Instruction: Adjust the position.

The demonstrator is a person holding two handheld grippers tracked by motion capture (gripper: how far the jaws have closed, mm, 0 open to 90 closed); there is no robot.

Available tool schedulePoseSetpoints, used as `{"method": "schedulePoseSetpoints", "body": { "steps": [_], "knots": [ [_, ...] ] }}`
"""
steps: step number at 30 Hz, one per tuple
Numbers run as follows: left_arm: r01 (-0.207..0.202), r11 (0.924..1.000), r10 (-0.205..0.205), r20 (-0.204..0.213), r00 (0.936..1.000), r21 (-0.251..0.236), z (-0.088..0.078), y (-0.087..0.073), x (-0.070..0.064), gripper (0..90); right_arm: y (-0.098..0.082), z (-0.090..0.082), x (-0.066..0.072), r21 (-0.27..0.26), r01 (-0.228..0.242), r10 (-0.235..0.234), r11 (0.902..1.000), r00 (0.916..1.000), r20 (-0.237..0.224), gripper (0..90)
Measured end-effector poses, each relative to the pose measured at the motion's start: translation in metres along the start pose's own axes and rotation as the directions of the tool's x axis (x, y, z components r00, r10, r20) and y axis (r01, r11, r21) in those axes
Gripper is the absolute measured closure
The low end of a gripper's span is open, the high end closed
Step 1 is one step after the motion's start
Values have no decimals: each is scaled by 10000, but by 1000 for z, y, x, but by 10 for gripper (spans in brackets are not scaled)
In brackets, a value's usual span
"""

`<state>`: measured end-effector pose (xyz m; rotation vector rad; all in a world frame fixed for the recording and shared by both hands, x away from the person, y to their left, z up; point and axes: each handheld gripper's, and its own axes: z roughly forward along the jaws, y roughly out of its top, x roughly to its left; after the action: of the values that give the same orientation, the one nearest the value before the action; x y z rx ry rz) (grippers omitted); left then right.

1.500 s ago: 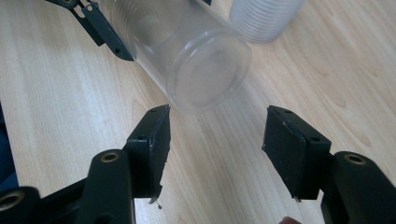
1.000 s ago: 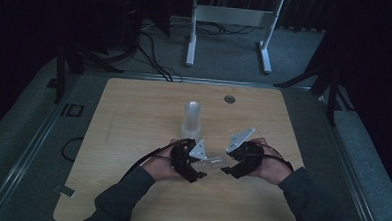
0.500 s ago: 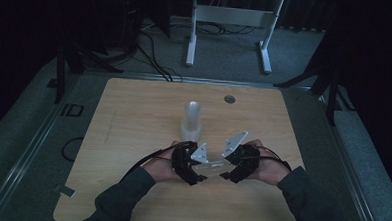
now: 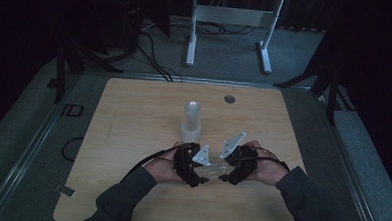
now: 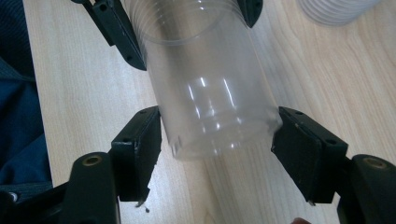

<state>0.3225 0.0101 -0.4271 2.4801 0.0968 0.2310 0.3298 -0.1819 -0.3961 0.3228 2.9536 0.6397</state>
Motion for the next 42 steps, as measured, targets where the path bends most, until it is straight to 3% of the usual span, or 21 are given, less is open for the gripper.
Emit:
{"method": "schedulePoseSetpoints", "body": {
  "steps": [19, 37, 42],
  "knots": [
    [-70, 10000, 70, 67, 10000, -35, 0, 1, -1, 262, 0, 4, 3, 97, 272, -269, 9996, 9993, -266, 394],
    [-49, 9999, 49, 41, 10000, -122, -1, 1, 0, 230, -1, 4, 3, -65, 293, -294, 9995, 9993, -216, 415],
    [183, 9997, -183, 25, 9998, -188, -1, 2, 0, 175, -3, 4, 2, -116, 215, -218, 9997, 9995, -207, 416]
  ]
}}
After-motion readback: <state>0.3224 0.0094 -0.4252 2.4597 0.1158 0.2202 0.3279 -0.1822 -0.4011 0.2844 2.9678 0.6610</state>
